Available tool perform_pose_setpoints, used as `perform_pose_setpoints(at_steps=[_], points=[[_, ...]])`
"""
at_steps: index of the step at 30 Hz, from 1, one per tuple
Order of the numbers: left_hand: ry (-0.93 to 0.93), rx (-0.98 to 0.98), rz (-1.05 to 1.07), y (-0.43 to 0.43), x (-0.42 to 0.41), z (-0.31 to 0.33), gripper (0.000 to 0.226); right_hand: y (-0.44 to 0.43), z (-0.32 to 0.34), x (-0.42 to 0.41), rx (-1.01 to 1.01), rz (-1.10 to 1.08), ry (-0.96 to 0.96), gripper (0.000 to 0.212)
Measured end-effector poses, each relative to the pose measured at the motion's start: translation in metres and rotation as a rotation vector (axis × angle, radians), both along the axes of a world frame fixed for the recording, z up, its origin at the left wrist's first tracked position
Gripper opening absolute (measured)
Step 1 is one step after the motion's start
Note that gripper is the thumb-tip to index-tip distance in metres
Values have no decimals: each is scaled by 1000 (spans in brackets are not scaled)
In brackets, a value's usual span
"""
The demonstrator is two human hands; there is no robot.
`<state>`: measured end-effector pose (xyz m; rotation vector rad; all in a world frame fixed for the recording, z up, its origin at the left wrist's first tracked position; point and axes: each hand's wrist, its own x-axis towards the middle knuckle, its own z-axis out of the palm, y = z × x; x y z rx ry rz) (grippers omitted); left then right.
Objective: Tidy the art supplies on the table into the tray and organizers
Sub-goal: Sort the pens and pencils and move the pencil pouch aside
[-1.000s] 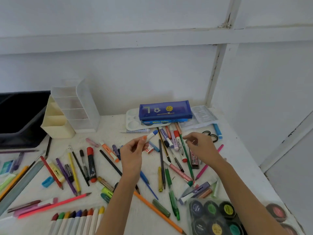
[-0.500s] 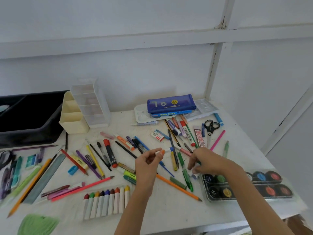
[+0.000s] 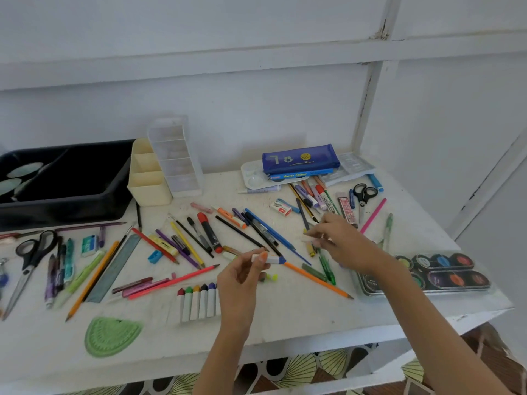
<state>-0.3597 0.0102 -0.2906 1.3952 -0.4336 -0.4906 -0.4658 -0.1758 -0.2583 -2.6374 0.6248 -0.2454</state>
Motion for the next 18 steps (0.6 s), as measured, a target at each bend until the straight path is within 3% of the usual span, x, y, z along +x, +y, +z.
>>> perform_pose_setpoints(at_steps=[4, 18], points=[[-74, -5, 90, 35, 16, -1, 21, 54, -1, 22, 181, 20, -196, 10], [-308, 132, 403, 145, 79, -17, 16, 172, -32, 100, 807, -41, -496, 8]])
